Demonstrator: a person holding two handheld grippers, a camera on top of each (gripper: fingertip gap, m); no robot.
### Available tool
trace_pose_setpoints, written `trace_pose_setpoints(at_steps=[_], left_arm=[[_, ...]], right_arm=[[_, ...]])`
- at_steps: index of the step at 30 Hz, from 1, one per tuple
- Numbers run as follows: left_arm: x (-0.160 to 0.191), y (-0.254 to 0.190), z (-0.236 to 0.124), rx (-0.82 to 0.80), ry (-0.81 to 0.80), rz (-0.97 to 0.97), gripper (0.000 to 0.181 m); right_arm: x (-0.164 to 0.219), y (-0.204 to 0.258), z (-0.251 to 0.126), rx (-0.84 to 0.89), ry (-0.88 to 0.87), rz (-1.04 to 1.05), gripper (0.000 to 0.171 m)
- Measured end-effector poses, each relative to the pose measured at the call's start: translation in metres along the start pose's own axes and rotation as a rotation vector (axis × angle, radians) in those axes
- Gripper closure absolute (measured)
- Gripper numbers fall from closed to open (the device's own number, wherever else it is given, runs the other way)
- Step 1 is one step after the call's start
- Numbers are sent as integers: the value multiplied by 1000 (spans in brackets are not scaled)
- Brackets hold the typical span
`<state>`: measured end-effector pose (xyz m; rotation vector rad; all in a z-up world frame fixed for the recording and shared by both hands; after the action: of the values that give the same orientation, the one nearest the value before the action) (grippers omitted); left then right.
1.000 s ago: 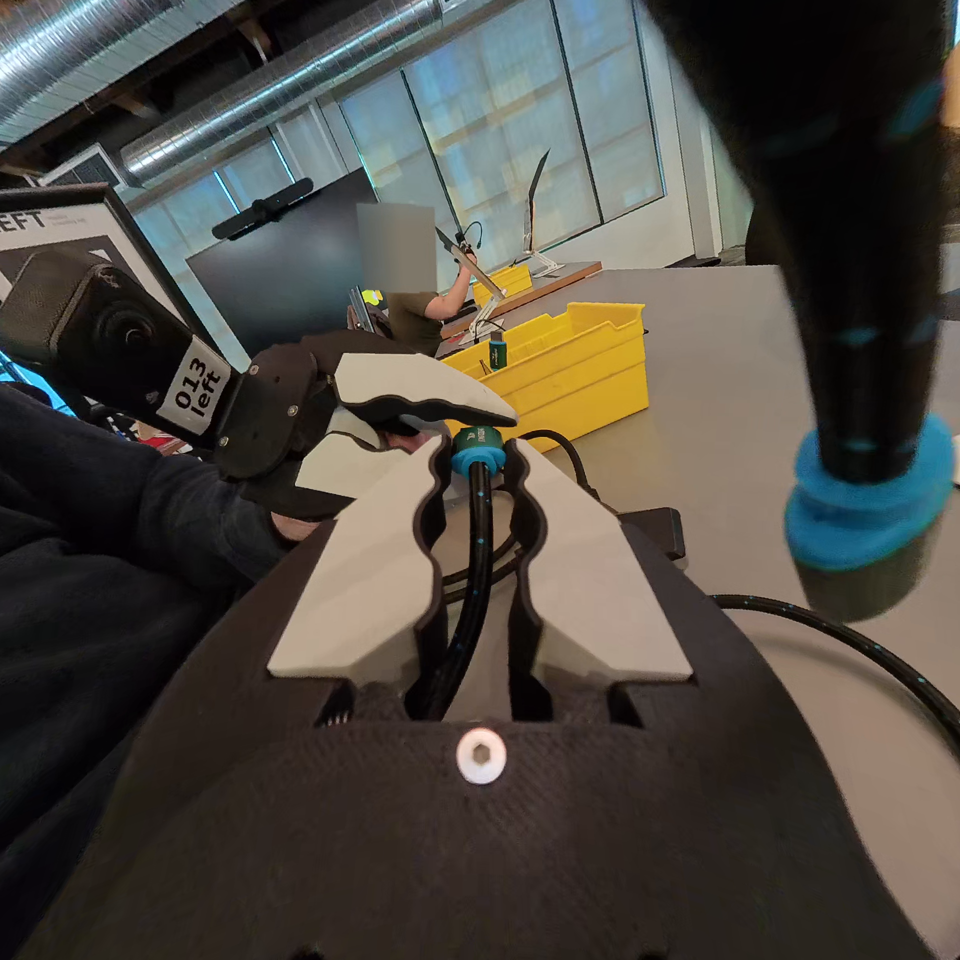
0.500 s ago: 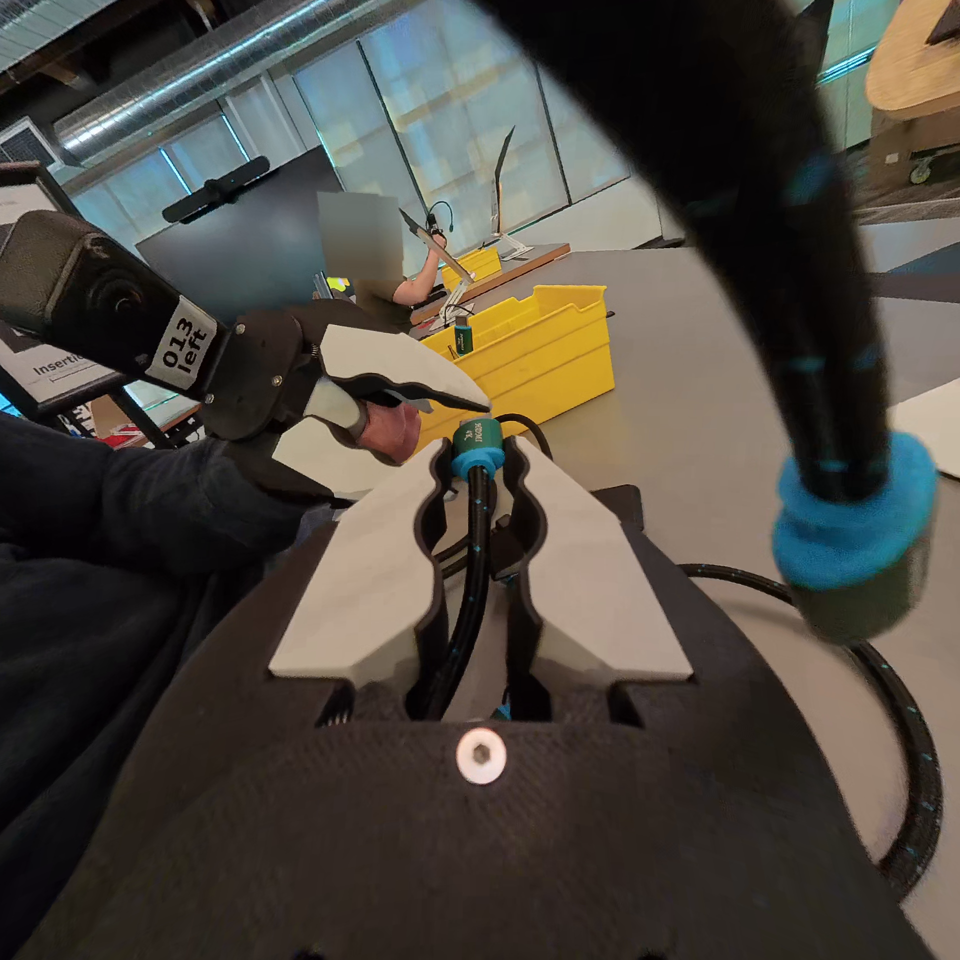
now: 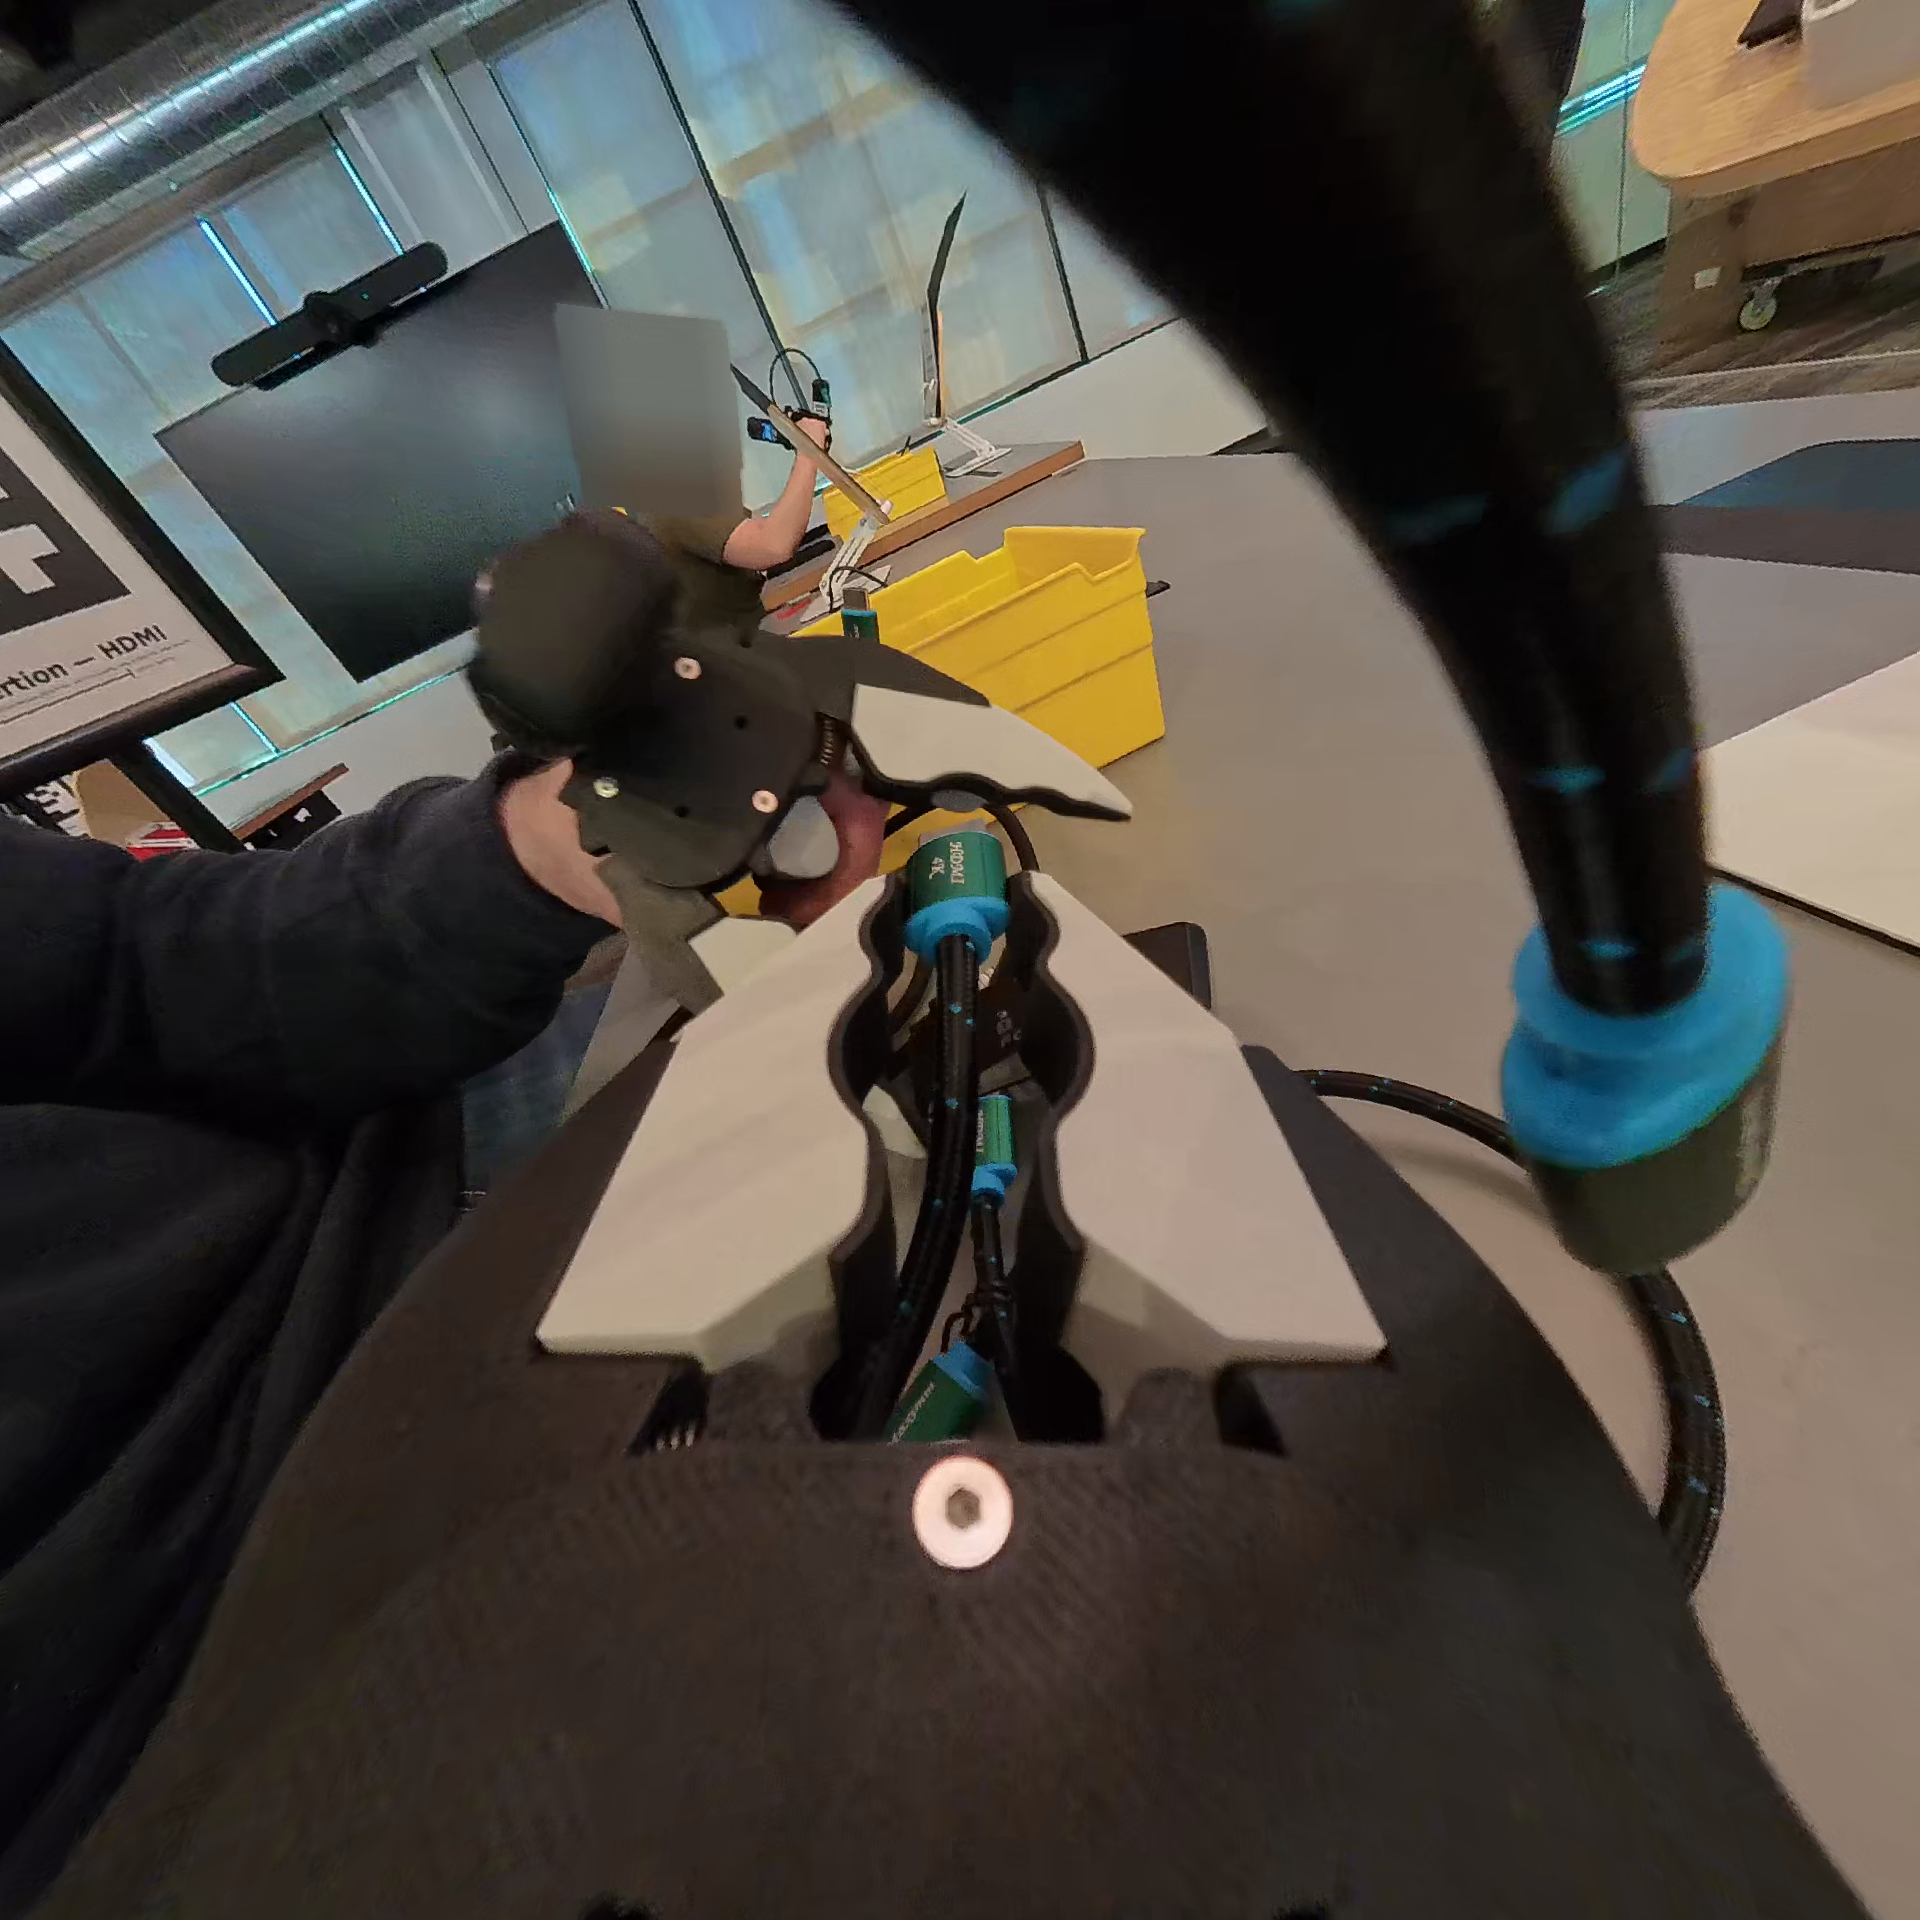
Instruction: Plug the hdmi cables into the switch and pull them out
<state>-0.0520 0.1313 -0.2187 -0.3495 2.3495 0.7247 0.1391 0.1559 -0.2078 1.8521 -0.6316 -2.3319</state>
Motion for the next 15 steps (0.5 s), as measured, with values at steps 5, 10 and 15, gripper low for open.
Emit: trace_pose_setpoints(at_steps=[5, 10, 15], left_arm=[[11, 5, 13, 154, 68, -151, 81], [14, 6, 16, 195, 53, -198, 87], [14, 6, 14, 190, 56, -204, 89]], right_arm=[[1, -1, 1, -3, 8, 6, 154], [2, -2, 0, 9, 18, 0, 154], [2, -5, -2, 37, 34, -25, 154]])
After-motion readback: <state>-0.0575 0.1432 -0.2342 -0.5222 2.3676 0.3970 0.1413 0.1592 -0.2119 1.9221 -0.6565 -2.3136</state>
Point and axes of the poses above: each gripper's, where its closed fingertips meet, z out along the fingers, x out of its underside, y = z × x across the jaws, the point moved 10 cm from there along -z, back along the fingers, and after that the axes turned 12 degrees about -y, right-handed, at the moved point
